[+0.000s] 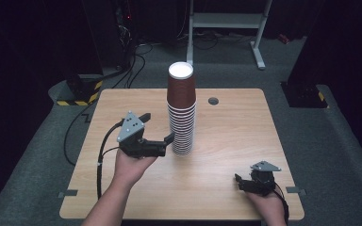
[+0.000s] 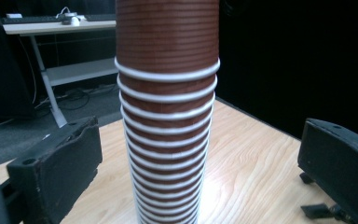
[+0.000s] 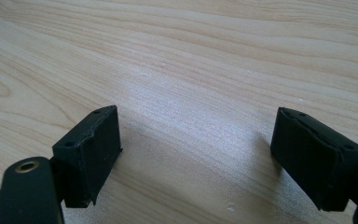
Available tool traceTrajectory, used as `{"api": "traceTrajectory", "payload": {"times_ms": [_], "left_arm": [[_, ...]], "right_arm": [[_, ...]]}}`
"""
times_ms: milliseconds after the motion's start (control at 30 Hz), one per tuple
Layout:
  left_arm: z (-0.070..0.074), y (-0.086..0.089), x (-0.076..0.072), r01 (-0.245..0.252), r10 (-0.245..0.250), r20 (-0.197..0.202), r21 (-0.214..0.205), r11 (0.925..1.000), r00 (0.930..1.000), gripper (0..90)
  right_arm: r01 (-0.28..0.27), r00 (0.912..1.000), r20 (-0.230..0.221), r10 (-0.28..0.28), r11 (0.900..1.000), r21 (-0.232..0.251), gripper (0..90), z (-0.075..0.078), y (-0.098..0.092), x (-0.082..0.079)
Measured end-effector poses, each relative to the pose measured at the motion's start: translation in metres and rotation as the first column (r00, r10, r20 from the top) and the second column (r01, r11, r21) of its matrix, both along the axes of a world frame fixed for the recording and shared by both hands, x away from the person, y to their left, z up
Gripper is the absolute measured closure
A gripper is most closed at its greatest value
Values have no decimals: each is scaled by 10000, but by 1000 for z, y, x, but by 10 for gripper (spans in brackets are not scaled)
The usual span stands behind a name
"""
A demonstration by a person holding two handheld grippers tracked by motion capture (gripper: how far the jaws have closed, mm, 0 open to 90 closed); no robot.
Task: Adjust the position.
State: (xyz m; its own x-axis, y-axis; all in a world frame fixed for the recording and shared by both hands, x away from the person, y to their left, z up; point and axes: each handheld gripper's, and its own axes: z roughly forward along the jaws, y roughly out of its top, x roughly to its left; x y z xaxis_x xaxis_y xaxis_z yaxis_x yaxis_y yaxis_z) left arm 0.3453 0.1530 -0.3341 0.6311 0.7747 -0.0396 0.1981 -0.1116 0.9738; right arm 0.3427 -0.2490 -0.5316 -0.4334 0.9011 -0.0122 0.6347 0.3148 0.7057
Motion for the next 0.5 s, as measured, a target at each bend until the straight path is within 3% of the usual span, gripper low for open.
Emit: {"api": "traceTrajectory", "payload": {"times_ms": [300, 500], "left_arm": [[21, -6, 10, 20, 4, 633, -377, 9993, 9980, 1], [35, -15, 29, 18, 29, 1018, -458, 9989, 9948, 2]], "right_arm": [[11, 10000, 10, -11, 10000, 1, 156, 0, 0, 0], [79, 10000, 1, -79, 10000, 10, 157, 0, 0, 1]]}}
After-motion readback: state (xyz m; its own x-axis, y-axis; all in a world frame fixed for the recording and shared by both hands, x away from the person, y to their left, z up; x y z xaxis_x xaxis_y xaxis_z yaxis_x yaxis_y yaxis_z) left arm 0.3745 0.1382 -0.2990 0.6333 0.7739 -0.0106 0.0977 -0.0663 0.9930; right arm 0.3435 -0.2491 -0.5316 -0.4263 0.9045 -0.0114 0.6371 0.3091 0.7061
